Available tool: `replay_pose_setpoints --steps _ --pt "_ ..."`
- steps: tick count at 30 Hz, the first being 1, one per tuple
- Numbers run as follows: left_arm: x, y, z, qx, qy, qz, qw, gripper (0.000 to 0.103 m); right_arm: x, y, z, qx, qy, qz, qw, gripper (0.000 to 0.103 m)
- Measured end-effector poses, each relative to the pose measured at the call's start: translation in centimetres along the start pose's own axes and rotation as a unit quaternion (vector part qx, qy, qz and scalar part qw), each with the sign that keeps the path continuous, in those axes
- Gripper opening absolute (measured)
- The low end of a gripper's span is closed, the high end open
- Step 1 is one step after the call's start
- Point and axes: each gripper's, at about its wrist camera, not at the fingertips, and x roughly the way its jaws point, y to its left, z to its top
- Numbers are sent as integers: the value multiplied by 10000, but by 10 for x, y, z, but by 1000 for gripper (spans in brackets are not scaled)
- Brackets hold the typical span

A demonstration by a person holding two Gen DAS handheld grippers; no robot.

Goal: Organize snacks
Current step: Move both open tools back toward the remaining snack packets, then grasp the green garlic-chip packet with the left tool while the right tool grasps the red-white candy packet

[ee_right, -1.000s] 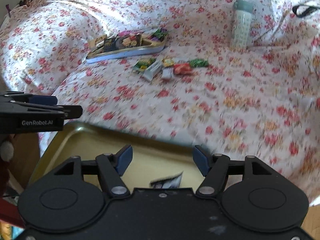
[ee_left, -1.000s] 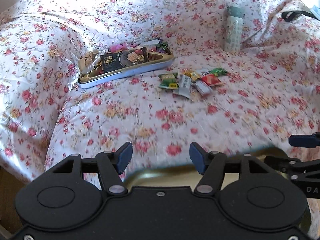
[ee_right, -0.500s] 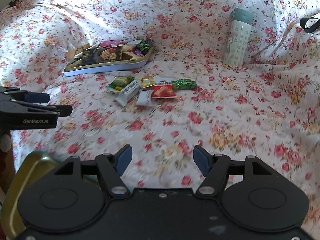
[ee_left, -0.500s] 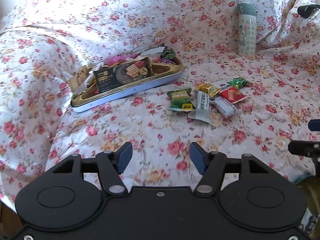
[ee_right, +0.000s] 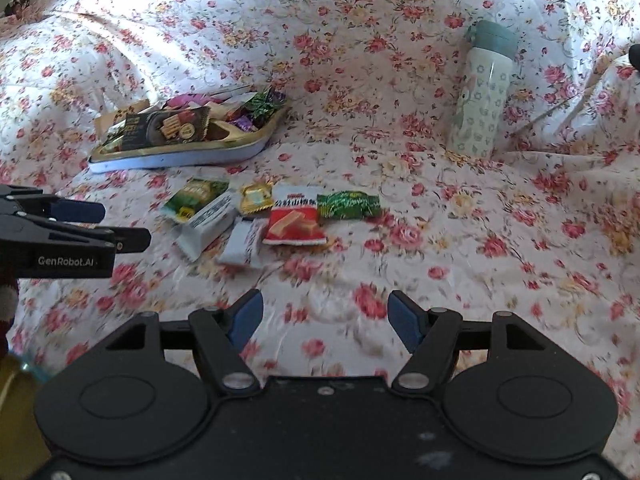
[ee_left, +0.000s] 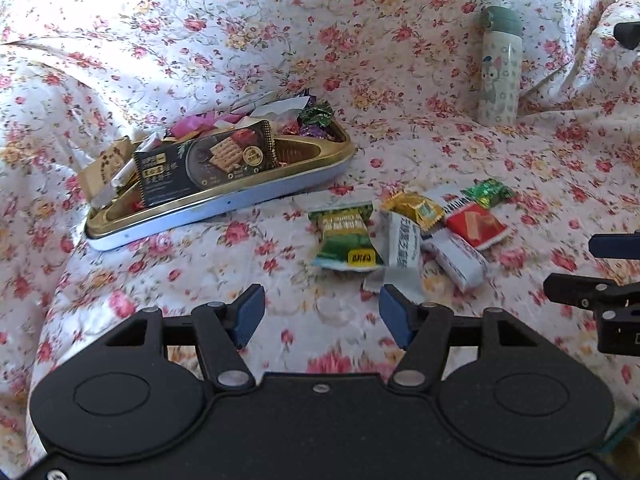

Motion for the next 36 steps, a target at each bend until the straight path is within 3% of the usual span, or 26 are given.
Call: replay_pose_setpoints --steps 10,17,22,36 --pt "37 6 14 -58 -121 -199 9997 67 38 -1 15 -90 -379 -36 9992 72" --pt "60 7 16 -26 -144 -261 9996 68 58 -2 19 -16 -389 64 9992 72" --pt "71 21 16 -358 -237 -311 9986 77 62 -4 21 72 -410 102 9991 73" --pt "69 58 8 -1159 -371 -125 9925 76 71 13 31 -198 -423 221 9987 74"
